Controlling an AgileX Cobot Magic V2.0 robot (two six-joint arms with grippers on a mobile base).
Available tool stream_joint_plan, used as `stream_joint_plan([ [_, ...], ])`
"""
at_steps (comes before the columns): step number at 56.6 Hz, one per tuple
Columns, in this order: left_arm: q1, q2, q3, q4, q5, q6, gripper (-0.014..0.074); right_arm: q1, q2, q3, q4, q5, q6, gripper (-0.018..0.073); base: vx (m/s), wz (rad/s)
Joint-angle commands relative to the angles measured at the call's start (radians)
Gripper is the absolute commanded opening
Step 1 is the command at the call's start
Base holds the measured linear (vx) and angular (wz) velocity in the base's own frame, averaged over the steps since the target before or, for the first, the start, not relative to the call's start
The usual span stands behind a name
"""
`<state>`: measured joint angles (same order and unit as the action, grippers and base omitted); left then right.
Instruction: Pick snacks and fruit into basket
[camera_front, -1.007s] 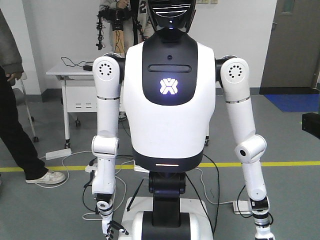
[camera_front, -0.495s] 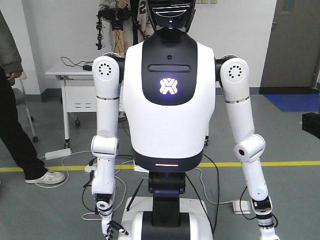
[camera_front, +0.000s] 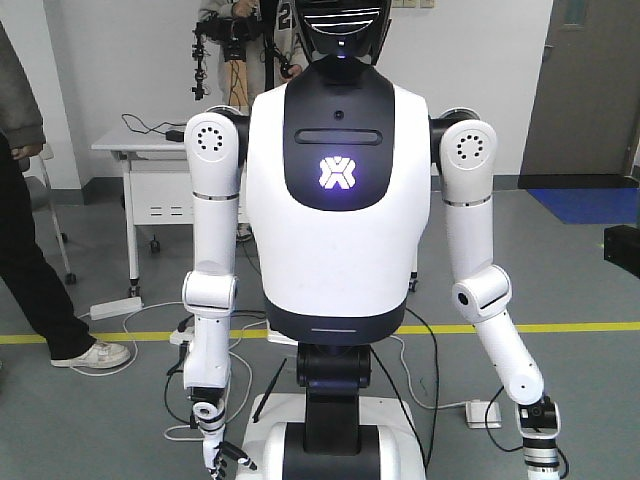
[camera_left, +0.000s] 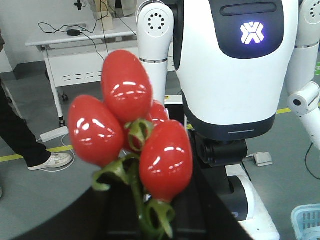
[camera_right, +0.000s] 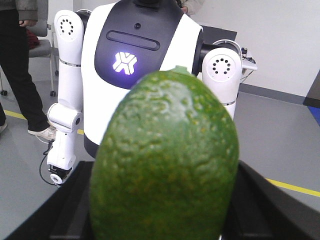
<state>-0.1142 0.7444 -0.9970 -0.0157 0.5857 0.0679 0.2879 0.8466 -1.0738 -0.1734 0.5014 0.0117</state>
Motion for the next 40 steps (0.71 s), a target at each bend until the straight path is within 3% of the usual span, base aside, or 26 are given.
stream_joint_plan([
  [1,0.000,-0.005,-0.030,-0.005,-0.082,-0.007,-0.0003,-0.005,-0.007,-0.029,-0.019,-0.087,-0.004,-0.0009,0.00,0.00],
  [40,0.000,-0.005,-0.030,-0.005,-0.082,-0.007,-0.0003,-0.005,-0.007,-0.029,-0.019,-0.087,-0.004,-0.0009,0.00,0.00],
])
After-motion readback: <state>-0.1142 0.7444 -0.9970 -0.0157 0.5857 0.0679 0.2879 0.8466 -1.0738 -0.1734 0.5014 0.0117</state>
